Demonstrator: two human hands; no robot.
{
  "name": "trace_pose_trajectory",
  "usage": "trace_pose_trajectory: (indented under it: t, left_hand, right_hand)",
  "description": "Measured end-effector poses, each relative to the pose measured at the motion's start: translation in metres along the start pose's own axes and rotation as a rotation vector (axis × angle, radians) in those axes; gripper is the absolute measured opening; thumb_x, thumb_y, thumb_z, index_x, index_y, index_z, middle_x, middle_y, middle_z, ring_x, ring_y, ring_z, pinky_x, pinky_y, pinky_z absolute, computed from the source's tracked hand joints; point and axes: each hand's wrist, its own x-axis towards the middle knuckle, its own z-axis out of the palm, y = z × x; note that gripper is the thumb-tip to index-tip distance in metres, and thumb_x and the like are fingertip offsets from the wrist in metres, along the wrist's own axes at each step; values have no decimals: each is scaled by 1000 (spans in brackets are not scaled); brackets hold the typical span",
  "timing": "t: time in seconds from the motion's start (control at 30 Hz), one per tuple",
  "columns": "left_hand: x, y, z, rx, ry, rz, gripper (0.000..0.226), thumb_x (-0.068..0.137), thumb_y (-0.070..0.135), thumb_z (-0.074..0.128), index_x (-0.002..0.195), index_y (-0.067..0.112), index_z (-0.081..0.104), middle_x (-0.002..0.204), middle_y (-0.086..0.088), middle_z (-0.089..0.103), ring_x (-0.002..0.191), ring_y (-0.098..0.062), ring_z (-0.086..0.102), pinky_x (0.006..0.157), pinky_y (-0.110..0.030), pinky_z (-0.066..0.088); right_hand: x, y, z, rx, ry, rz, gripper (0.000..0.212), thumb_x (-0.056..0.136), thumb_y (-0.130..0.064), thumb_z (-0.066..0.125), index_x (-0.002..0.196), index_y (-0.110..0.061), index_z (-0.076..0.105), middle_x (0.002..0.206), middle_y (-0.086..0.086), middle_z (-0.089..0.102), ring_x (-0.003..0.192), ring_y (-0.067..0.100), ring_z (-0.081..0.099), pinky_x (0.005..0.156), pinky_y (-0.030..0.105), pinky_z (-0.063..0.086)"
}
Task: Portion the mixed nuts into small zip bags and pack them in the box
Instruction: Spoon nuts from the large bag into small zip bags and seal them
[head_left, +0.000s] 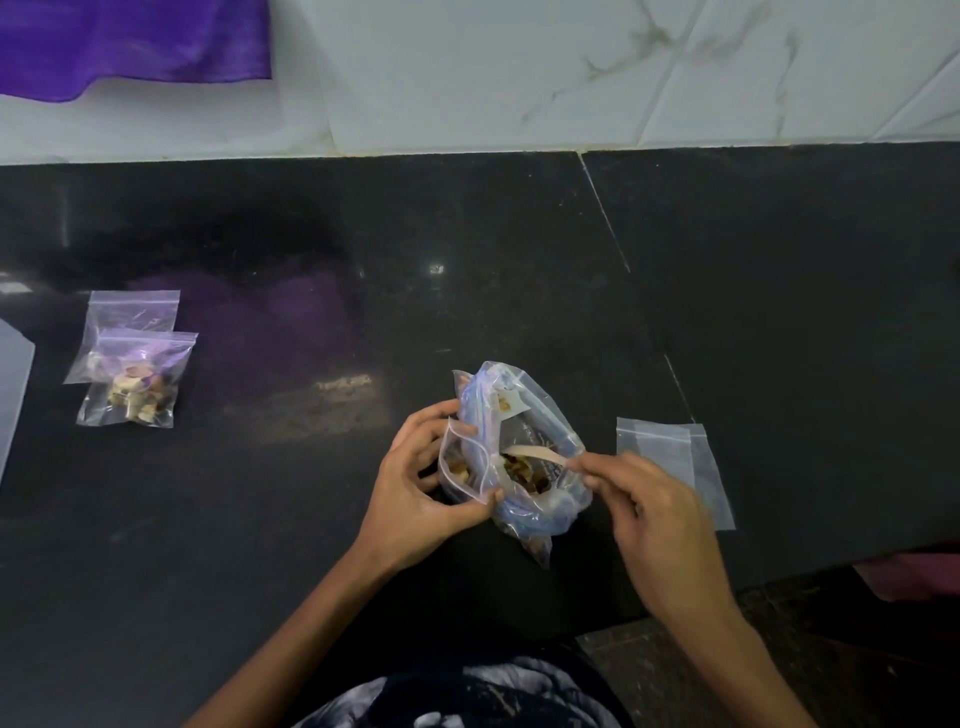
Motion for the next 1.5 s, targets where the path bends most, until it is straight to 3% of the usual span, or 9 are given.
trace_pose_trajectory:
  t: [0.07, 0.23, 0.3, 0.47, 0.6, 0.73, 0.9, 1.33, 1.5]
  left_hand:
    - [0, 0, 0, 0, 2, -1, 47, 56, 33, 84, 98, 36, 65, 132, 9, 50, 118, -15, 58, 77, -25, 56]
    - [-5, -3, 1, 9, 18, 4, 46, 58, 30, 84, 100, 24, 66, 131, 7, 52, 113, -19, 61, 77, -27, 57]
    - [-8, -4, 1, 31, 26, 1, 47, 57, 30, 84, 100, 20, 66, 130, 7, 52, 111, -18, 62, 77, -29, 58]
    - [-11, -6, 2, 41, 21, -14, 46, 56, 33, 84, 96, 20, 68, 129, 6, 52, 111, -19, 61, 76, -32, 59]
    - [-12, -6, 3, 18, 14, -15, 40, 56, 34, 84, 92, 24, 70, 127, 4, 53, 113, -17, 60, 75, -29, 58]
    - [-12, -5, 3, 9, 4, -13, 38, 56, 34, 84, 91, 31, 69, 125, 5, 53, 113, -17, 59, 75, -27, 57]
    - [-11, -6, 2, -20, 3, -32, 38, 56, 32, 85, 90, 34, 69, 124, 3, 54, 111, -25, 60, 74, -34, 59]
    - [-15, 1, 5, -23, 26, -20, 56, 57, 30, 85, 108, 23, 63, 123, -7, 57, 111, -24, 61, 74, -35, 59]
    - [-17, 4, 6, 12, 19, -16, 68, 55, 35, 84, 116, 20, 58, 116, 1, 64, 105, -19, 65, 76, -29, 58]
  right_hand:
    - [0, 2, -15, -22, -28, -19, 21, 89, -22, 54, 101, -25, 71, 79, -19, 59, 80, -2, 56, 61, 9, 46]
    - [5, -4, -22, -60, -2, 31, 22, 90, -22, 52, 104, -23, 69, 77, -28, 51, 77, -9, 55, 65, 8, 45]
    - [5, -9, -19, -111, -29, 52, 21, 91, -21, 54, 105, -21, 70, 77, -27, 51, 69, -10, 54, 57, 8, 43]
    - [8, -15, -21, -94, -142, 201, 19, 96, -23, 49, 104, -26, 67, 62, -19, 53, 68, -12, 53, 58, 8, 41]
    - [11, -10, -16, 65, -215, 358, 19, 98, -25, 45, 99, -29, 64, 57, -5, 56, 48, 5, 50, 43, 20, 36]
    - [11, 0, 1, 334, -215, 589, 22, 98, -18, 46, 94, -21, 67, 53, -5, 51, 47, 12, 44, 49, 32, 36]
    - [8, -6, 9, 656, -157, 823, 22, 99, -13, 43, 95, -12, 65, 58, -2, 47, 39, 0, 40, 36, 12, 31]
    - [-17, -12, 4, 731, 30, 830, 22, 98, -15, 45, 95, -19, 66, 64, 1, 50, 39, 3, 39, 35, 13, 29]
    - [-24, -13, 1, 724, 69, 830, 22, 98, -14, 45, 95, -17, 67, 64, 3, 49, 39, 4, 38, 34, 13, 28]
